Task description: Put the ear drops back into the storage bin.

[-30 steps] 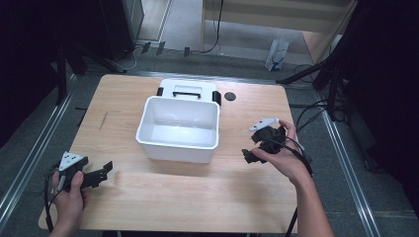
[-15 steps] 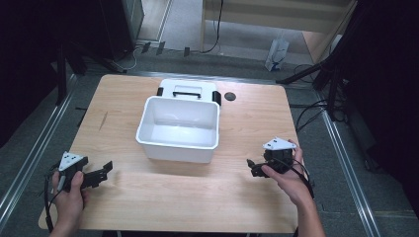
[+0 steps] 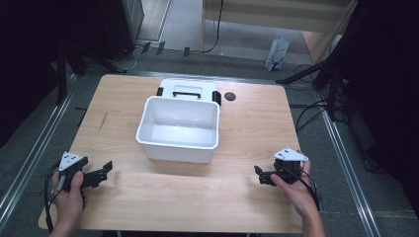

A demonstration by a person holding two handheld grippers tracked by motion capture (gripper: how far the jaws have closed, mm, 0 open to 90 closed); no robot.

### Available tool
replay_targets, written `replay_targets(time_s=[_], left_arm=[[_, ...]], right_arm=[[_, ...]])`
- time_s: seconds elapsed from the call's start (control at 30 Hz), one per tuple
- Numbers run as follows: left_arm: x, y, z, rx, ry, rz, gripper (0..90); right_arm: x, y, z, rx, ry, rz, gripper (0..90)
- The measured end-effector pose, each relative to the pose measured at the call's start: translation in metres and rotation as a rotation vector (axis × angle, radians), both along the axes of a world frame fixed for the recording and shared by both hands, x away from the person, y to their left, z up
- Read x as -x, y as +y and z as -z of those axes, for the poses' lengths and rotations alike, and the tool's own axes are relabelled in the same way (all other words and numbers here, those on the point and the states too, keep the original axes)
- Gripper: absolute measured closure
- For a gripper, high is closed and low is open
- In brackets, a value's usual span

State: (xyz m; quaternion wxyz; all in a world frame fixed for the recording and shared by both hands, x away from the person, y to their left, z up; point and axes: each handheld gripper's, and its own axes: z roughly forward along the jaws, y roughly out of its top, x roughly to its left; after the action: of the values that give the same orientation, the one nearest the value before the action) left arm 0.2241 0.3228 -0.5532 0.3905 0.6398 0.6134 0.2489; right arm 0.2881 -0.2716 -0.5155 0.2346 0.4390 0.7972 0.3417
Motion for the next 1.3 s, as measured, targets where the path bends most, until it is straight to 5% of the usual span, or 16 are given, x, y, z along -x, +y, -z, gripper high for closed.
replay_targets(time_s=[0.43,0.8,0.83,1.1,1.3], left_arm=[[0.0,0.0,0.0,0.003,-0.001,-0.004,8.4],[0.0,-0.001,0.0,-0.003,0.0,-0.003,8.4],[0.0,-0.001,0.0,-0.01,0.0,-0.002,8.4],[-0.001,-0.003,0.0,-0.025,0.0,-0.005,8.4],[-0.001,-0.003,0.0,-0.028,0.002,-0.001,8.4]], right_arm=[[0.031,-0.04,0.027,-0.06,-0.001,0.087,0.0],[0.057,-0.07,0.031,-0.119,-0.027,0.138,0.0],[0.062,-0.076,0.032,-0.154,-0.043,0.149,0.0],[0.064,-0.083,0.032,-0.232,-0.049,0.17,0.0],[0.062,-0.084,0.032,-0.243,-0.026,0.173,0.0]])
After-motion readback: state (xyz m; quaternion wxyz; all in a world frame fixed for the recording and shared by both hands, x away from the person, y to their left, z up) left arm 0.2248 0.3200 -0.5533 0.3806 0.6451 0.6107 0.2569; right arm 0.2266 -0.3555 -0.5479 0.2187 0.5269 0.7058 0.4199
